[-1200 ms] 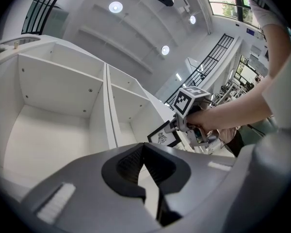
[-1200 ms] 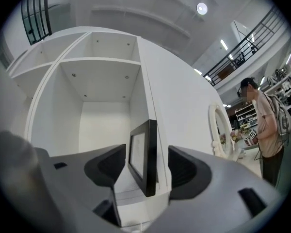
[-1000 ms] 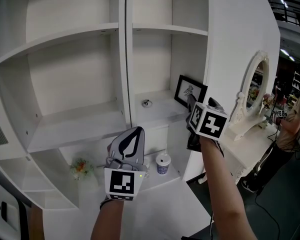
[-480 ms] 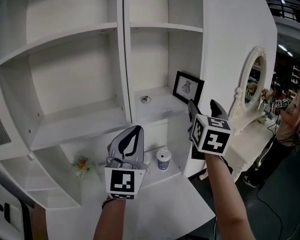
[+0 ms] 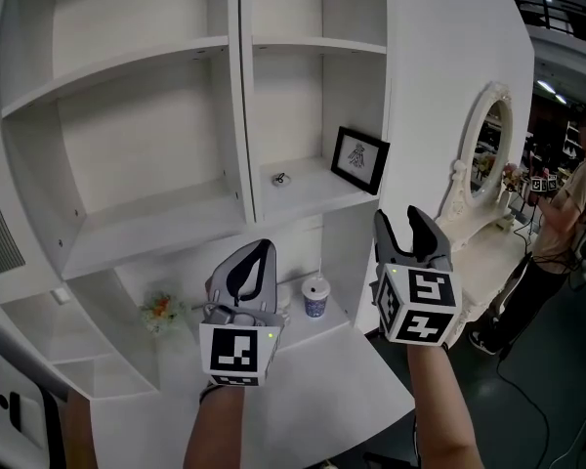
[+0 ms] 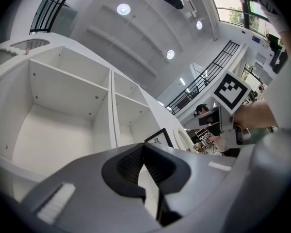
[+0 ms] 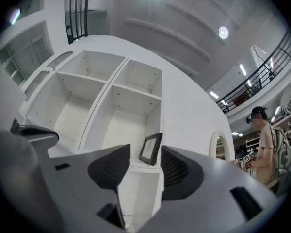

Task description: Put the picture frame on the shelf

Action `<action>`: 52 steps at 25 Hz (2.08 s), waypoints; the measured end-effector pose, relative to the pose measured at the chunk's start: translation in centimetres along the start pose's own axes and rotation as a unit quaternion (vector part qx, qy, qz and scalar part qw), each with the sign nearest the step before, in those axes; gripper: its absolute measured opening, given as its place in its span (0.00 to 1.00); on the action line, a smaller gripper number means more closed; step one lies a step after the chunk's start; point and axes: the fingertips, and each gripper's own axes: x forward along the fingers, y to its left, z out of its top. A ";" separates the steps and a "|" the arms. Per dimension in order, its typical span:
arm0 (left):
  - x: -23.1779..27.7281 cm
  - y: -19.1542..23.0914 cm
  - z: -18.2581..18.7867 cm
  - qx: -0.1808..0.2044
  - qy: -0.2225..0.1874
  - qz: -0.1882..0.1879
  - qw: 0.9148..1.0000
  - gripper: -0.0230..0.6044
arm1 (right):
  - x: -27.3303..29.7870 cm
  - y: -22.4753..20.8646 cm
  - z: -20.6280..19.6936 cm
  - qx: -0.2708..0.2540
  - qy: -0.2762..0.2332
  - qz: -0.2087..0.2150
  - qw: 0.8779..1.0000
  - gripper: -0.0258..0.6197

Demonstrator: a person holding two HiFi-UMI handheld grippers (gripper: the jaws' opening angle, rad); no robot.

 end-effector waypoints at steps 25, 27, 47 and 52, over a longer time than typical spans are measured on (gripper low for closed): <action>-11.3 -1.2 3.1 -0.071 0.006 0.007 0.997 0.05 | -18.3 5.9 0.5 -0.055 -0.018 0.009 0.998 0.05; -11.9 -1.6 2.9 -0.075 0.009 0.001 0.997 0.05 | -19.1 5.8 -0.1 -0.068 -0.007 0.005 0.998 0.05; -13.2 -4.5 5.7 -0.035 -0.011 0.023 0.999 0.05 | -20.7 3.8 -1.0 -0.070 -0.015 0.037 0.997 0.05; -13.3 -5.6 5.8 -0.032 0.007 0.032 0.999 0.05 | -21.5 2.6 -1.1 -0.074 -0.013 0.036 0.996 0.05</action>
